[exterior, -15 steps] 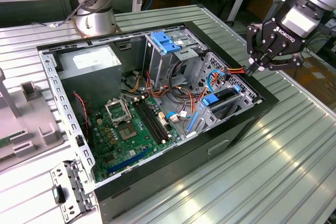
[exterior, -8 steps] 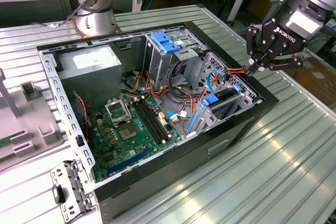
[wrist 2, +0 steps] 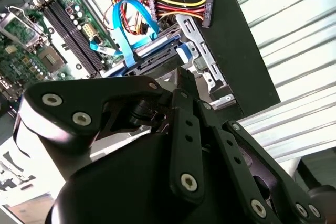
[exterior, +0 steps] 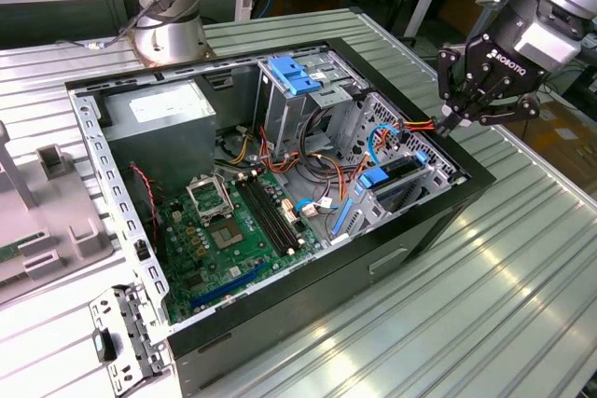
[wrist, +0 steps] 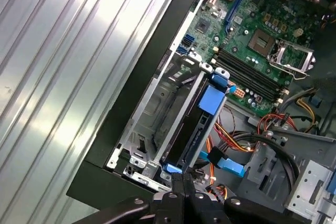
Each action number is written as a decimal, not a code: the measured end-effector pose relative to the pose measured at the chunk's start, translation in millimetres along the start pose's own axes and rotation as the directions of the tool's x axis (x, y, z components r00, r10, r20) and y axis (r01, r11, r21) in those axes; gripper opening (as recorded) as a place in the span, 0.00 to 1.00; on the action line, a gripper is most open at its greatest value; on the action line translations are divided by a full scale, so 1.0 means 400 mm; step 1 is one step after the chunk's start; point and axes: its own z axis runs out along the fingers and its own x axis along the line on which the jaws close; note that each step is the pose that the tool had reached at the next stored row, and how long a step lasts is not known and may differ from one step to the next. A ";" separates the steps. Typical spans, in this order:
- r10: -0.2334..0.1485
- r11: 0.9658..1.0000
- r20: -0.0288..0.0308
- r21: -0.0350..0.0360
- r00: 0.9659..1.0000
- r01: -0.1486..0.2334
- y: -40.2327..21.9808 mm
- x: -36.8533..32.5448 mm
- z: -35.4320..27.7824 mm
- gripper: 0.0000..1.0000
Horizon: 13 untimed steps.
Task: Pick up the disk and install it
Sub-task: 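Insert the first disk wire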
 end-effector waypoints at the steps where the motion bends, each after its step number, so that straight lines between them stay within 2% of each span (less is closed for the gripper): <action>1: -0.012 1.000 0.000 -0.002 1.000 0.012 0.000 0.000 0.000 0.11; 4: -0.051 0.999 -0.001 -0.007 0.999 0.051 0.000 0.000 0.000 0.11; 9: -0.090 0.996 -0.002 -0.012 0.996 0.090 0.000 0.000 0.000 0.11; 12: -0.115 0.993 -0.003 -0.015 0.993 0.115 0.000 0.000 0.000 0.11; 13: -0.131 0.991 -0.003 -0.018 0.991 0.131 0.000 0.000 0.000 0.11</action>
